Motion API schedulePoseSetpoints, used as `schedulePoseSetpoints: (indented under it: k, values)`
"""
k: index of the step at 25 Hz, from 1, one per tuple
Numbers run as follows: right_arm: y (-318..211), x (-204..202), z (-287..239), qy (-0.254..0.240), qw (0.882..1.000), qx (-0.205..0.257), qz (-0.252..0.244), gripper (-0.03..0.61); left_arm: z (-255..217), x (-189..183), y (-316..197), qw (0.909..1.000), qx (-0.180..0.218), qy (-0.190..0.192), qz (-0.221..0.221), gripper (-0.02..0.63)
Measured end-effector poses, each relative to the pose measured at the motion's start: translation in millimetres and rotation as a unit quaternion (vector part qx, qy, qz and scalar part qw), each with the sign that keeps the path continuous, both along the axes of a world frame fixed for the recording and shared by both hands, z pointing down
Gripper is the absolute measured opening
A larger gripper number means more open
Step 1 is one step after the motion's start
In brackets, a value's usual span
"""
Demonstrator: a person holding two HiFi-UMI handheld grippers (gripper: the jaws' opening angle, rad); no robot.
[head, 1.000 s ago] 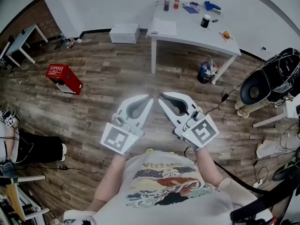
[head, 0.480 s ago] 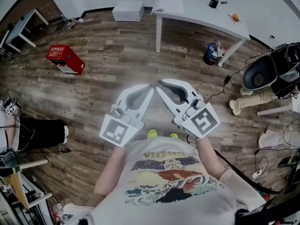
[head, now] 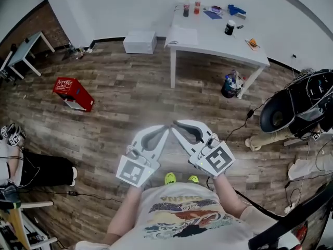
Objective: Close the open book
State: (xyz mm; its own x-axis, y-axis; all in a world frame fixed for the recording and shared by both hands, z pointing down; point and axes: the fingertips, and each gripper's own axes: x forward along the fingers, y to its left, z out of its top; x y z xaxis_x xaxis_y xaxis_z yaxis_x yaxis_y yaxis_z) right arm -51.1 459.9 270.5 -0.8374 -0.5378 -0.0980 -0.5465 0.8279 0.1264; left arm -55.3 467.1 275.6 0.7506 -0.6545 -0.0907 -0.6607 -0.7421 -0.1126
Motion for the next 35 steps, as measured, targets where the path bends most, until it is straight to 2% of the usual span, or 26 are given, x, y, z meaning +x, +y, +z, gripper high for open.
schedulePoseSetpoints:
  k: [6, 8, 13, 19, 29, 35]
  values:
    - [-21.2, -8.2, 12.4, 0.051, 0.997, -0.011, 0.052, 0.037, -11.4, -18.1, -16.6, 0.9997, 0.017, -0.015, -0.004, 0.012]
    - [-27.3, -9.6, 16.9, 0.05, 0.996, -0.028, 0.065, 0.037, -9.6, -22.1, -23.5, 0.9997, 0.016, -0.018, -0.006, 0.012]
    - [-38.1, -10.0, 20.1, 0.049, 0.997, -0.023, 0.062, 0.037, -6.4, -23.7, -35.3, 0.9999, 0.012, -0.01, -0.002, 0.014]
    - [-74.8, -4.2, 34.1, 0.047, 0.996, -0.045, 0.063, 0.037, 12.9, -18.1, -66.7, 0.9998, -0.011, -0.009, 0.012, 0.014]
    - [-188.2, 3.8, 39.8, 0.048, 0.996, -0.056, 0.044, 0.037, 25.4, -8.7, -173.3, 0.9992, -0.037, -0.011, 0.01, 0.014]
    - [-262.0, 16.2, 52.2, 0.06, 0.996, -0.069, 0.017, 0.037, 37.9, 4.6, -250.2, 0.9984, -0.051, -0.021, -0.01, 0.014]
